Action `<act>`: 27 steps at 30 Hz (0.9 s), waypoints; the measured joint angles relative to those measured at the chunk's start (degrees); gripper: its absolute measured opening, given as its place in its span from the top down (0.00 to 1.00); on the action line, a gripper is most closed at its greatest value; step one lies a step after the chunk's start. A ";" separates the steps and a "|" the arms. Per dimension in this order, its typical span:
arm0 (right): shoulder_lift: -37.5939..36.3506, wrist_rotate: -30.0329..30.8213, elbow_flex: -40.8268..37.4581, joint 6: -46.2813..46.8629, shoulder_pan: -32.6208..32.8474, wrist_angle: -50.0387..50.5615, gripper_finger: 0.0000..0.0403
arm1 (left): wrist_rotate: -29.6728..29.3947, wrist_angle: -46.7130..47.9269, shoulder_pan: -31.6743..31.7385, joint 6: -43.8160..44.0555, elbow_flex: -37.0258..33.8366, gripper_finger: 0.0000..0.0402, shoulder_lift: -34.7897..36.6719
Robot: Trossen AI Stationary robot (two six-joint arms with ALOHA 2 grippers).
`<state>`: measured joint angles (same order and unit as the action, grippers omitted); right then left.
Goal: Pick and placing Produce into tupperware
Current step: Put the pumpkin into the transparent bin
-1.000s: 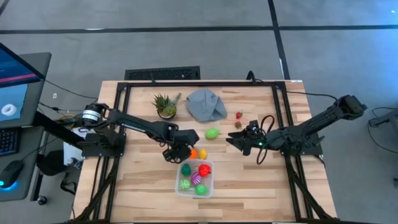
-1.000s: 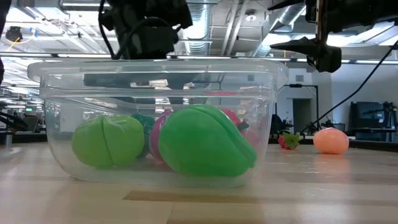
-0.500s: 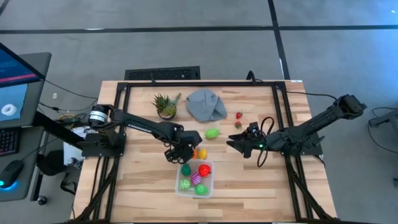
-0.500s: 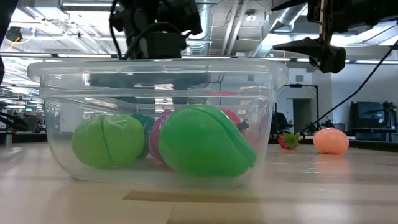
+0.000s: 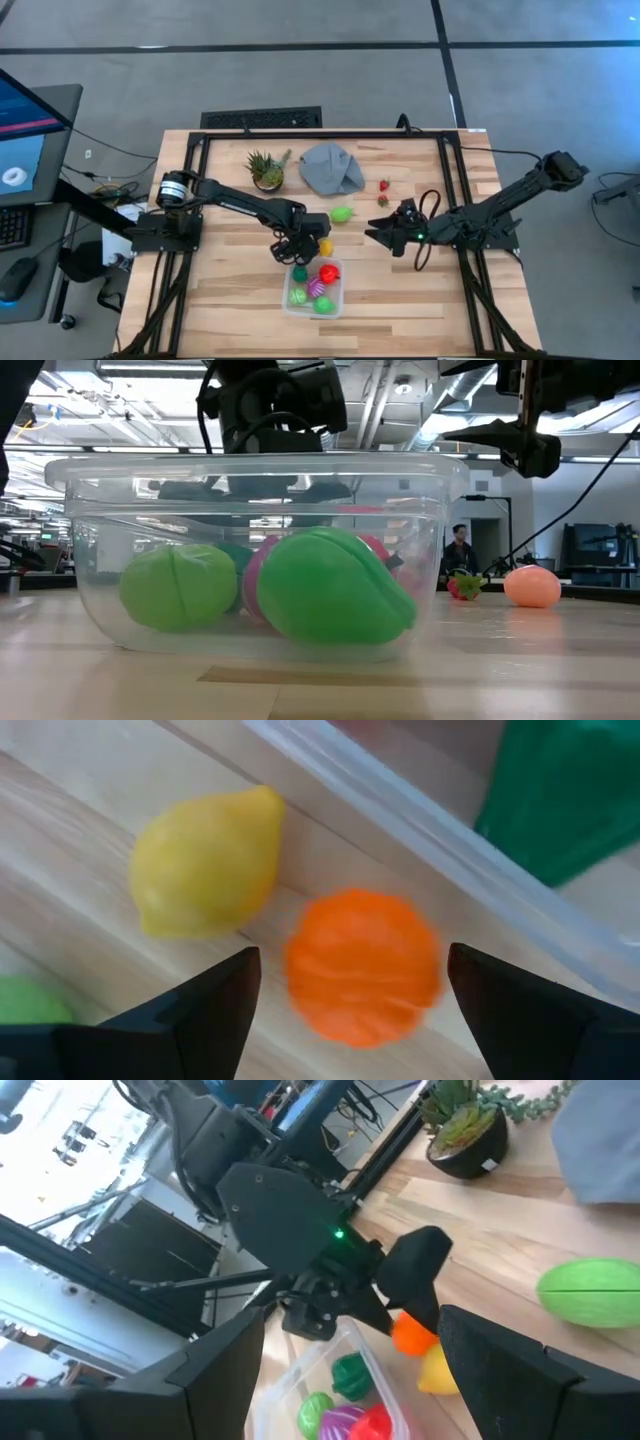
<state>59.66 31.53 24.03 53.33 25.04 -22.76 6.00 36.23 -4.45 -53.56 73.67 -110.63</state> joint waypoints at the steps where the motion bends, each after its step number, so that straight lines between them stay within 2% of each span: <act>1: -0.02 0.01 0.02 -0.04 0.12 -0.06 0.20 | 0.04 0.40 0.00 0.06 0.30 0.22 0.00; 17: 0.00 0.00 0.02 -1.28 0.44 0.07 0.20 | 1.26 0.55 0.02 0.26 0.59 0.22 -0.15; 27: 0.00 0.00 0.02 -0.86 0.44 0.01 0.20 | 1.30 0.89 0.04 0.26 0.16 0.33 -0.17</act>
<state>59.66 31.53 24.05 52.47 25.47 -22.75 7.30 37.12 -4.40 -53.30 73.83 -110.80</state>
